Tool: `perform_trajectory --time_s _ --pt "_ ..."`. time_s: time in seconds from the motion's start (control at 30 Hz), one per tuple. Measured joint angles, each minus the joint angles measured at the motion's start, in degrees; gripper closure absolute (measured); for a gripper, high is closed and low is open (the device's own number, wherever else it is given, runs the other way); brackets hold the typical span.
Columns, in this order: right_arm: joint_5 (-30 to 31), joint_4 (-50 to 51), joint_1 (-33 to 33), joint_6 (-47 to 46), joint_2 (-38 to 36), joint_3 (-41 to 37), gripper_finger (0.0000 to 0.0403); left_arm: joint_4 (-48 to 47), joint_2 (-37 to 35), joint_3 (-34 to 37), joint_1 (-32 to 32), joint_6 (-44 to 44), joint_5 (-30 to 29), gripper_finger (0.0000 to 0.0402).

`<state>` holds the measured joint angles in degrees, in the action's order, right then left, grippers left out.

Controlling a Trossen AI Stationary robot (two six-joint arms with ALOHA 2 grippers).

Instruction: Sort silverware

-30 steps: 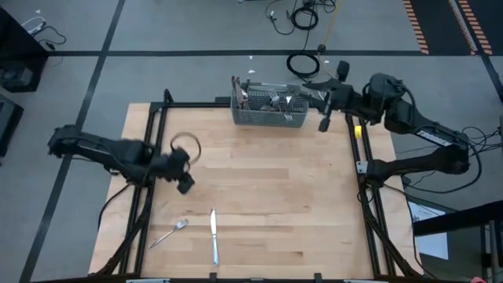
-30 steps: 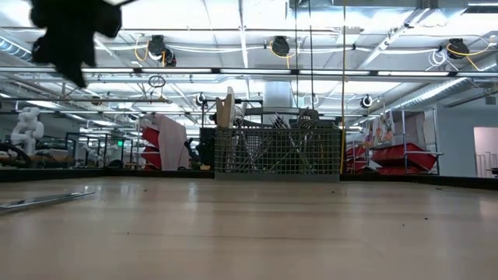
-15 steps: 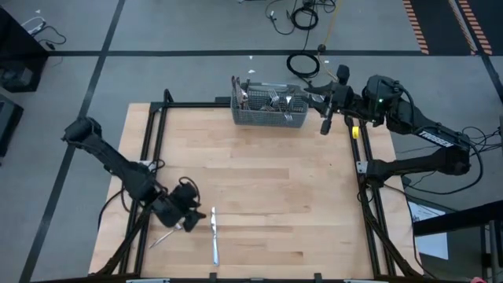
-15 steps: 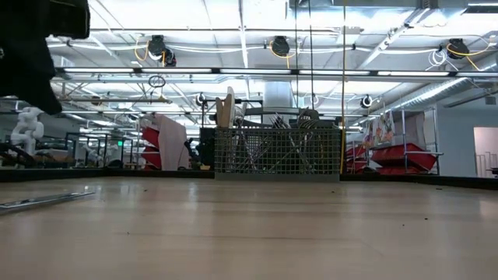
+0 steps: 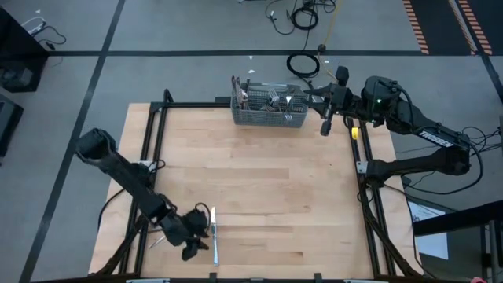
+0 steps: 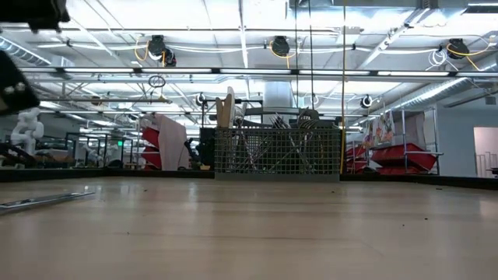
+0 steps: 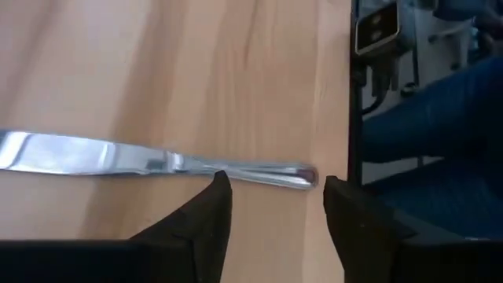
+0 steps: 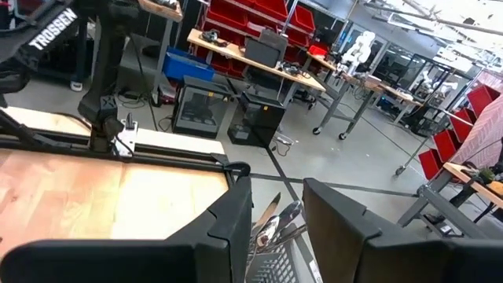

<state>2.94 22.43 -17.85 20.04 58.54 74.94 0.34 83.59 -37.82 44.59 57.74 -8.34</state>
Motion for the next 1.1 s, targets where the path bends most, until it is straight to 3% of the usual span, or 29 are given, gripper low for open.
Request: perform_trajectory --time_s 0.3,0.53,0.67,0.8,1.0,1.1 --pt "0.00 0.20 0.00 0.58 -0.18 0.00 0.0296 6.97 11.24 -2.02 -1.11 0.15 7.30 0.0233" --pt "0.00 0.11 0.00 2.20 -1.80 0.00 0.0296 8.03 15.23 -2.95 -1.33 -0.04 9.46 0.0255" --pt "0.00 0.11 0.00 2.46 -3.58 0.00 0.0296 13.29 17.65 -2.97 -3.52 -3.05 11.25 0.0279" --pt "0.02 0.11 -0.07 3.15 -5.64 0.00 0.0296 15.94 19.24 -2.97 -9.37 -8.59 12.63 0.0313" --pt "0.07 3.41 -0.07 0.80 -6.86 0.02 0.0296 20.20 20.42 -2.87 -24.48 -26.34 9.74 0.0361" --pt "0.09 7.08 -0.07 0.27 -6.45 0.02 0.0296 24.16 21.47 -3.30 -32.97 -29.98 8.23 0.0379"
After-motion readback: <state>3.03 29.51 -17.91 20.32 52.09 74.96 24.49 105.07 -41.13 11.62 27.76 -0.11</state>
